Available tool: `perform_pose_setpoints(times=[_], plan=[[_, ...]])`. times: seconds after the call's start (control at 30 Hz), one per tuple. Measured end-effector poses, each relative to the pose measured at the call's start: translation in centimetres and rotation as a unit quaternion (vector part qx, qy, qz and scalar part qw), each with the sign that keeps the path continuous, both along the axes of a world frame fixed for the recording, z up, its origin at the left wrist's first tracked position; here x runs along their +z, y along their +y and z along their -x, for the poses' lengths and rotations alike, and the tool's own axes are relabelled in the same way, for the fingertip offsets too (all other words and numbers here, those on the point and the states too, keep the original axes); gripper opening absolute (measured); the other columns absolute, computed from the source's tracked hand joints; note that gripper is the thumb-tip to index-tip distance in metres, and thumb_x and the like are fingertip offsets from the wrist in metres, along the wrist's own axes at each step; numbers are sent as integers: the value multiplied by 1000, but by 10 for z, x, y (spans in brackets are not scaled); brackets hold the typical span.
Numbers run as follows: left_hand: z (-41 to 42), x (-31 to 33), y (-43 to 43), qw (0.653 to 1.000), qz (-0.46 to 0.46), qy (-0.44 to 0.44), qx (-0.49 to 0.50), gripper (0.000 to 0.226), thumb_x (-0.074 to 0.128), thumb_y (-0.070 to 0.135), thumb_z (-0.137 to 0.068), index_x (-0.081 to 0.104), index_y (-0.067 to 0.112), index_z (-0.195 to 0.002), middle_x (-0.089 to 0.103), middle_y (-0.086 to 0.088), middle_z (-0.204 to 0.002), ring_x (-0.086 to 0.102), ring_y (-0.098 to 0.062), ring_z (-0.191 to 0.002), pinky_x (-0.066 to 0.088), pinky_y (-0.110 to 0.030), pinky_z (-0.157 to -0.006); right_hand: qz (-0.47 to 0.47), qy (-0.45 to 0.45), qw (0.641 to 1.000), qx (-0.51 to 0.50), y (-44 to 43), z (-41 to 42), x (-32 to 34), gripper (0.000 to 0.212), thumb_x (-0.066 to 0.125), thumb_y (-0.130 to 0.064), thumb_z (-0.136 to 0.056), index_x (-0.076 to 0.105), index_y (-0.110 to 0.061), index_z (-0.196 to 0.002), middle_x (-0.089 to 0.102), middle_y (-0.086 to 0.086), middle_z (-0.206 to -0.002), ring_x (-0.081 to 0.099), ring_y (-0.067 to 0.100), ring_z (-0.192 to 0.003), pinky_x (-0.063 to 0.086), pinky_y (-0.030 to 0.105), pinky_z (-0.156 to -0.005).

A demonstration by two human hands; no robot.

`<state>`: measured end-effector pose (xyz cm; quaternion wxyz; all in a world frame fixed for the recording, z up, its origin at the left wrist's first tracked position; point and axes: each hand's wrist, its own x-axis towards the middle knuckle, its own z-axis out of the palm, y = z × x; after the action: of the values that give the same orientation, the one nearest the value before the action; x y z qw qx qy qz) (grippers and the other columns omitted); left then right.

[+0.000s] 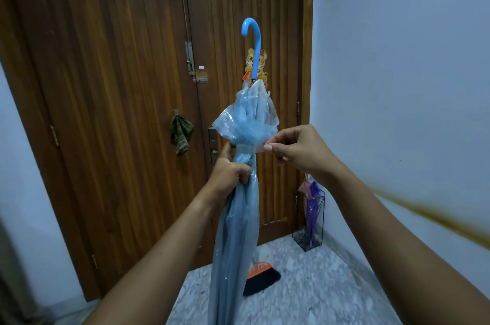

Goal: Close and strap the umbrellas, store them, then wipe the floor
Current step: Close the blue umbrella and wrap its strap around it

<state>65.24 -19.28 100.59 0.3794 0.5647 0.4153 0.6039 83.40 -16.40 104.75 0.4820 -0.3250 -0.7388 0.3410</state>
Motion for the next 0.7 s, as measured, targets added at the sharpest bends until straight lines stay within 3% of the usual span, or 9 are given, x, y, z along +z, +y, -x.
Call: perform_pose_setpoints(times=[0.1,0.2,0.3,0.4,0.47,0.53,0.6,0.7], plan=[[-5,0,0,996,-2,-76,-56,82,46,-6,-42,61,27,-116,55,-18,-88,44,-35,-66,41,-39,-59,86,61,994,24,7,2,-9,9,79,-13,-84,78,-5,-87,76,13,-90,69,17,-80,60,29,-69],[-4,-1,2,972,70,-173,-141,81,65,2,-20,58,0,-101,57,-17,-69,51,-31,-51,46,-29,-48,134,94,984,71,10,10,-13,3,77,-9,-85,77,-6,-85,75,8,-86,68,15,-78,58,26,-65],[-2,-2,-2,967,113,-167,-152,46,61,6,-22,61,-5,-67,60,-17,-60,59,-26,-49,52,-27,-47,174,139,964,144,10,15,-14,3,75,-9,-86,75,-6,-88,75,5,-85,70,11,-72,58,23,-63],[1,-1,-6,987,88,-95,-91,41,45,-2,-55,63,-5,-91,63,-17,-81,64,-29,-75,55,-38,-71,194,139,956,171,10,13,-14,7,78,-11,-80,74,-9,-85,75,4,-90,70,13,-85,59,26,-73],[1,-1,-7,989,69,-90,-92,40,39,-4,-69,63,-2,-101,65,-17,-95,63,-30,-91,53,-41,-83,158,120,969,149,6,15,-17,12,80,-15,-75,74,-10,-84,74,4,-91,69,16,-90,56,29,-77],[3,-2,-7,984,30,-124,-124,46,41,4,-67,63,0,-107,67,-14,-100,63,-27,-97,56,-38,-84,128,114,980,105,2,22,-22,12,81,-17,-77,74,-11,-84,74,3,-90,68,17,-89,54,36,-78],[0,-2,-11,985,-20,-111,-130,41,46,11,-77,62,1,-113,68,-9,-99,65,-23,-95,58,-35,-81,100,133,984,70,0,30,-27,11,80,-18,-80,75,-9,-86,76,3,-90,70,17,-88,55,37,-79],[-12,-3,-14,991,-62,-117,-23,24,60,23,-98,66,9,-117,75,-5,-103,72,-21,-99,60,-35,-86,28,127,991,29,-2,43,-31,7,79,-13,-83,78,-8,-87,77,4,-86,75,16,-87,60,34,-80]])
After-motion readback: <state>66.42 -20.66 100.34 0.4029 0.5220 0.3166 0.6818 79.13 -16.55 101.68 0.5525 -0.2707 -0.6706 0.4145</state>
